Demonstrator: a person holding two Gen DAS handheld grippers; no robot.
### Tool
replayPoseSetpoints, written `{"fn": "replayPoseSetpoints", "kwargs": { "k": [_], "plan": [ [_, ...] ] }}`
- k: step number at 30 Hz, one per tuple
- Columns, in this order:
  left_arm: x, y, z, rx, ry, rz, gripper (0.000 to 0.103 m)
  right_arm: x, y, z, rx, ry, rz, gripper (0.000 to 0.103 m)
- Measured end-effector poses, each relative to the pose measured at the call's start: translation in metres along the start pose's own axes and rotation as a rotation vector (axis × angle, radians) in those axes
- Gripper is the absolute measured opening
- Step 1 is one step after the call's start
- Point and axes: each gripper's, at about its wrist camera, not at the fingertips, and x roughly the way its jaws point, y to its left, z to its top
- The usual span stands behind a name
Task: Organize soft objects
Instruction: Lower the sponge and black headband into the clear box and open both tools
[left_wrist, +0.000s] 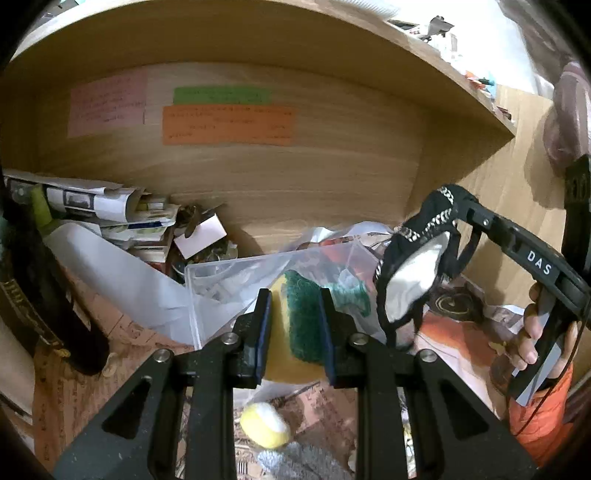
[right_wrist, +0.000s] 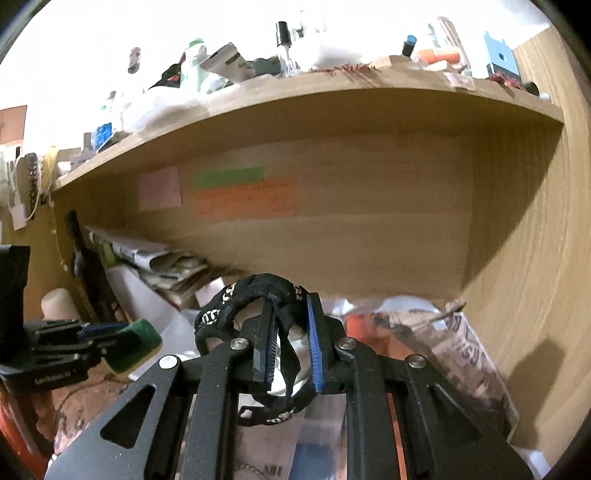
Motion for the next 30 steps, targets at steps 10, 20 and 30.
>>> {"fn": "replayPoseSetpoints", "kwargs": {
  "k": [10,20,30],
  "plan": [
    [0.056,-0.001,0.001,-0.011,0.089,-0.018,0.024,0.046,-0.001,-0.005,-0.026,0.07,-0.032,0.014],
    [0.103,-0.003,-0.013,-0.022,0.206,-0.033,0.024,0.085,0.006,-0.043,-0.134,0.261,-0.023,0.014],
    [0.105,-0.004,-0.019,-0.012,0.234,-0.02,0.047,0.098,-0.002,-0.061,-0.132,0.389,-0.012,0.021]
  ]
}}
